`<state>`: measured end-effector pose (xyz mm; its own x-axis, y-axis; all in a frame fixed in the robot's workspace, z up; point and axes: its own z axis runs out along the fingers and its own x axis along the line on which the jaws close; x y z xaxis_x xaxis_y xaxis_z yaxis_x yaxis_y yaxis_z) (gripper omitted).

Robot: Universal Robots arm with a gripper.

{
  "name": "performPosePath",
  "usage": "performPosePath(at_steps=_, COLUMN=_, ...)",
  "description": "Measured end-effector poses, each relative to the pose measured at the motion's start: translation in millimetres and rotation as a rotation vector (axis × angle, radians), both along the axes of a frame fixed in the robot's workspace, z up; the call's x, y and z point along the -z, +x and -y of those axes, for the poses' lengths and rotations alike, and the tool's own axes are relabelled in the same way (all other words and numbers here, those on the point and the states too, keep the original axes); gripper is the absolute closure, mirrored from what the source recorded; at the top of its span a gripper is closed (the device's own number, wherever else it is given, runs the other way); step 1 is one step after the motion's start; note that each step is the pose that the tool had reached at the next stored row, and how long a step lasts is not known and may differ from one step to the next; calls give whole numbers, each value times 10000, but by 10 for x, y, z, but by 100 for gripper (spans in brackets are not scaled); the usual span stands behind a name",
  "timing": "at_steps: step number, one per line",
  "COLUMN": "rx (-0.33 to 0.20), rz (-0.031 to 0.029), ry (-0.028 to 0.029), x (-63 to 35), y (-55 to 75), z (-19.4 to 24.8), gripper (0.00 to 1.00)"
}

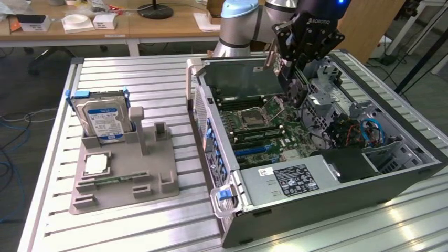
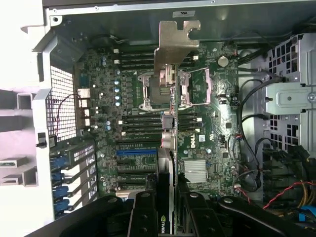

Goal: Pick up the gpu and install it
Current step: 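Pick up the gpu and move the gpu toward the slot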

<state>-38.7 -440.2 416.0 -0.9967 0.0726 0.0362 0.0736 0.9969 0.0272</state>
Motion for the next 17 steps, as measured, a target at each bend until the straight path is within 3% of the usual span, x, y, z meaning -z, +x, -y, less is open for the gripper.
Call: performPosePath(at_steps=17, rx=1, rz=0, ry=1, x=0, y=107, z=0, gripper=74)
